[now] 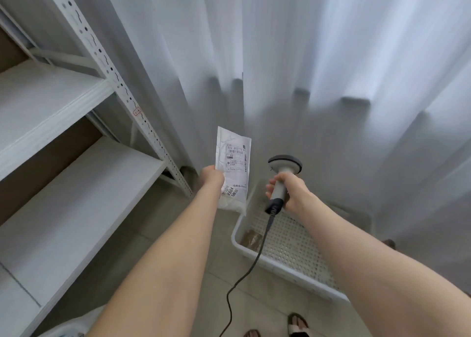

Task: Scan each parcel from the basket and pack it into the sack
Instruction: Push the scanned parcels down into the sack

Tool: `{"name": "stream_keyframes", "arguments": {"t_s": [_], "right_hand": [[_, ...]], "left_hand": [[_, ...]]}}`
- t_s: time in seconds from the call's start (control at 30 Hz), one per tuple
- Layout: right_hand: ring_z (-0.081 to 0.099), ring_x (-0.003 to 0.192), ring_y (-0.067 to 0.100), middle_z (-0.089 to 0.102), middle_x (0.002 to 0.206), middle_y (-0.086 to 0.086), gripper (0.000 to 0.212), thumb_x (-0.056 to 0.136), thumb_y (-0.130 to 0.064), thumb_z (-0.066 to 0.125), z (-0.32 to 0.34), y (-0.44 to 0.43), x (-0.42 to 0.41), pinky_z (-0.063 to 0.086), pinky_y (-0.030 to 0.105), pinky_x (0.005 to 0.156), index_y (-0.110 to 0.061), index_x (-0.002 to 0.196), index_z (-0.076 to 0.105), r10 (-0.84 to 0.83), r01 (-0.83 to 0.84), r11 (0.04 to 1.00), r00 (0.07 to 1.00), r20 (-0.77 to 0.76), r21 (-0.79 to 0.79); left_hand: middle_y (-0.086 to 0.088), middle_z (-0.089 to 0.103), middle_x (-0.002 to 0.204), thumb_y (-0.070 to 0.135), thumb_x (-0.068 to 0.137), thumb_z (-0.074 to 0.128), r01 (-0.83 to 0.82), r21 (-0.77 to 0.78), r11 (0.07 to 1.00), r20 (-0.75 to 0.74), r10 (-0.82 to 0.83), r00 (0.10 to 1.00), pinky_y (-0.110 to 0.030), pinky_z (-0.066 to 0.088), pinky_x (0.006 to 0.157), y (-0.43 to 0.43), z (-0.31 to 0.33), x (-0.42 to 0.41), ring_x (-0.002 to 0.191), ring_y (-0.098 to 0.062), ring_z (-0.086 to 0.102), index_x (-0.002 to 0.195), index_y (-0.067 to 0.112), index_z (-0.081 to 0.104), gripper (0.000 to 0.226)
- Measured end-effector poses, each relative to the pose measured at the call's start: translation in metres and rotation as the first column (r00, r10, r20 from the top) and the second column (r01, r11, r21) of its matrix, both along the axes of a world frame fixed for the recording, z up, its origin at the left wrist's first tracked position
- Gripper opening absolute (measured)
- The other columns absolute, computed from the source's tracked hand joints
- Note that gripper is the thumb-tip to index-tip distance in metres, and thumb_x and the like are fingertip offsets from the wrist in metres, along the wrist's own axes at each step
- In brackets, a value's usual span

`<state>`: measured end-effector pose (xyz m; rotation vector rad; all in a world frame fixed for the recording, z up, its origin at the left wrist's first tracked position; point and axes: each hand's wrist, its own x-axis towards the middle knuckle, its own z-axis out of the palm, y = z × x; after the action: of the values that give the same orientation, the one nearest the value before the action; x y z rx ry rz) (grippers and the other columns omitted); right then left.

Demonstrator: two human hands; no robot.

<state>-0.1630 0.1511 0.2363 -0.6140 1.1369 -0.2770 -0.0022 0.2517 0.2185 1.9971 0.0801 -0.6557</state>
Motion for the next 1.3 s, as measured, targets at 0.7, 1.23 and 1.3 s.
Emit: {"name": "stream_keyframes", "arguments": {"t_s": [0.7,1.23,1.3], "right_hand": [[0.052,0.053,0.015,0.062,0.078,0.01,0.043,0.1,-0.036,0.051,-0.352,-0.055,-0.02,0.047,0.025,0.048,-0.005,0.129,0.05,-0.024,0.106,0.947,0.964,-0.263,0.303],[0.037,0.044,0.017,0.04,0.066,0.008,0.019,0.102,-0.007,0.041,-0.595,-0.079,-0.02,0.044,0.031,0.06,-0.006,0.116,0.053,-0.142,0.271,0.9,0.923,-0.358,0.341],[0.031,0.04,0.016,0.034,0.06,0.007,0.024,0.102,-0.007,0.039,-0.618,-0.075,-0.018,0.045,0.03,0.058,-0.005,0.121,0.054,-0.122,0.263,0.897,0.92,-0.373,0.355]], "left_hand": [[-0.008,0.069,0.098,0.011,0.091,0.053,0.146,0.247,0.958,-0.052,-0.138,0.989,-0.027,0.044,0.073,-0.073,-0.316,-0.037,0.089,-0.028,0.062,0.112,0.013,0.07,0.027],[-0.01,0.07,0.099,0.013,0.092,0.053,0.278,0.304,0.911,-0.086,-0.264,0.961,-0.029,0.049,0.076,-0.111,-0.553,-0.04,0.092,-0.029,0.064,0.108,0.015,0.07,0.024],[-0.012,0.069,0.101,0.014,0.092,0.053,0.279,0.299,0.913,-0.093,-0.263,0.96,-0.036,0.052,0.082,-0.112,-0.571,-0.041,0.093,-0.031,0.064,0.11,0.013,0.069,0.024]]}}
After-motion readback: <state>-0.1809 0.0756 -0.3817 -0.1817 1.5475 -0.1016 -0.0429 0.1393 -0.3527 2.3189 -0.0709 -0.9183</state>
